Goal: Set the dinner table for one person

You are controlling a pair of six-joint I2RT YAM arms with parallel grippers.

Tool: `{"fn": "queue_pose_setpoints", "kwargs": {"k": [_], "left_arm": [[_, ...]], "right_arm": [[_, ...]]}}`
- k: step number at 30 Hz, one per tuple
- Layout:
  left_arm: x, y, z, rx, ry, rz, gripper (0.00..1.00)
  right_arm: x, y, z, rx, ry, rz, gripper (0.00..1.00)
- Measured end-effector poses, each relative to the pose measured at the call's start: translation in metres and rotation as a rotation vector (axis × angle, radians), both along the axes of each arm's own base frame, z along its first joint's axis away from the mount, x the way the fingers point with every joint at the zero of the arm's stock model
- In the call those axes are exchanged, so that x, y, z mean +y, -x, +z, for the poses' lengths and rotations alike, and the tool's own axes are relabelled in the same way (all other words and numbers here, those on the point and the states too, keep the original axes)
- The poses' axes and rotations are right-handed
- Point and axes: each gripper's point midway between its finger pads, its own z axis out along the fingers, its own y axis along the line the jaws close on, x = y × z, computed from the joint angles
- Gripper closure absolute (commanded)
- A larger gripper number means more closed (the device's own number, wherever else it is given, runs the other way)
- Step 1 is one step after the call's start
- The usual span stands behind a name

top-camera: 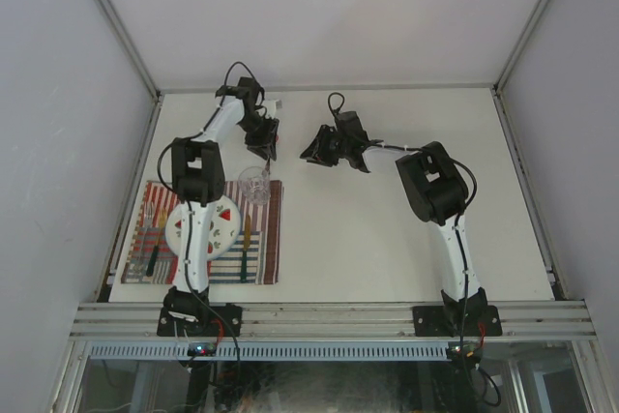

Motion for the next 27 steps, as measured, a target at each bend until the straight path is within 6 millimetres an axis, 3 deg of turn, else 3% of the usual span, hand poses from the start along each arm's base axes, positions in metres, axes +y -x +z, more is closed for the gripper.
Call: {"fn": "queue_pose_setpoints", "kwargs": {"k": [8,17,21,23,27], "left_arm": [[-0.032,0.015,0.002,0.028,0.080,-0.112,0.60],[-0.052,0.038,0.011,0.076,0.183,-0.227,0.63],[-0.053,0.038,0.013,0.057,0.171,-0.254,0.63],[-0.051,0.036,0.017,0.038,0.154,-0.259,0.62],[-0.040,0.027,0.038,-0.027,0.119,-0.247,0.62]], "right_arm": [[0.000,0.000,0.000,0.000,0.000,0.000,0.69],[0.000,0.000,0.000,0.000,0.000,0.000,0.68],[0.000,0.000,-0.001,0.001,0.003,0.000,0.62],[0.000,0.002,-0.002,0.005,0.012,0.002,0.50],[0.000,0.003,-0.002,0.013,0.063,0.013,0.48]]}}
